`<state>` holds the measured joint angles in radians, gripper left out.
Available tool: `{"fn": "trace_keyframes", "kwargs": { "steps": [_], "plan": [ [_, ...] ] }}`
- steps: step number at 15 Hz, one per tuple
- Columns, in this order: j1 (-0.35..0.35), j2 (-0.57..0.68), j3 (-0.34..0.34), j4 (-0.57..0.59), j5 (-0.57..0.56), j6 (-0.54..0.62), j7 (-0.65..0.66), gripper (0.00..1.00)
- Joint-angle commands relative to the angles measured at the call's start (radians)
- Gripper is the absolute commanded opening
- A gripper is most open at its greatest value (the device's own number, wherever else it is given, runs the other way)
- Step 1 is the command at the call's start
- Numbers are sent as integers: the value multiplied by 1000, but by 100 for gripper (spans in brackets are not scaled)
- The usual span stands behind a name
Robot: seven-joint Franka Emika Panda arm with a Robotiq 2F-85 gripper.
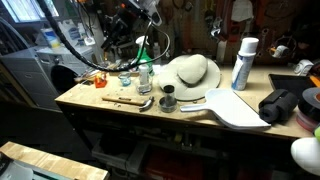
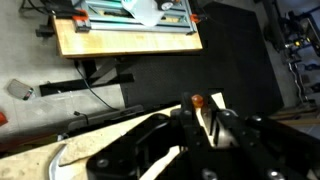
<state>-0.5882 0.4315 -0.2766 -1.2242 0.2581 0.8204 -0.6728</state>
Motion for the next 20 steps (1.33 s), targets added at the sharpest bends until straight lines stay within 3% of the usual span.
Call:
{"fn": "trace_keyframes", "kwargs": {
  "steps": [1, 3, 4, 7, 15, 20],
  "plan": [
    [-25, -6, 37, 26, 41, 16, 55, 15],
    [1, -25, 12, 41, 81, 42, 89, 15],
    [-6, -38, 11, 20, 134, 79, 121, 4],
    [-1, -63, 5, -60, 224, 202, 137, 4],
    [37, -112, 9, -258, 214, 509, 93, 4],
    [55, -156, 15, -359, 165, 588, 63, 4]
  ]
}}
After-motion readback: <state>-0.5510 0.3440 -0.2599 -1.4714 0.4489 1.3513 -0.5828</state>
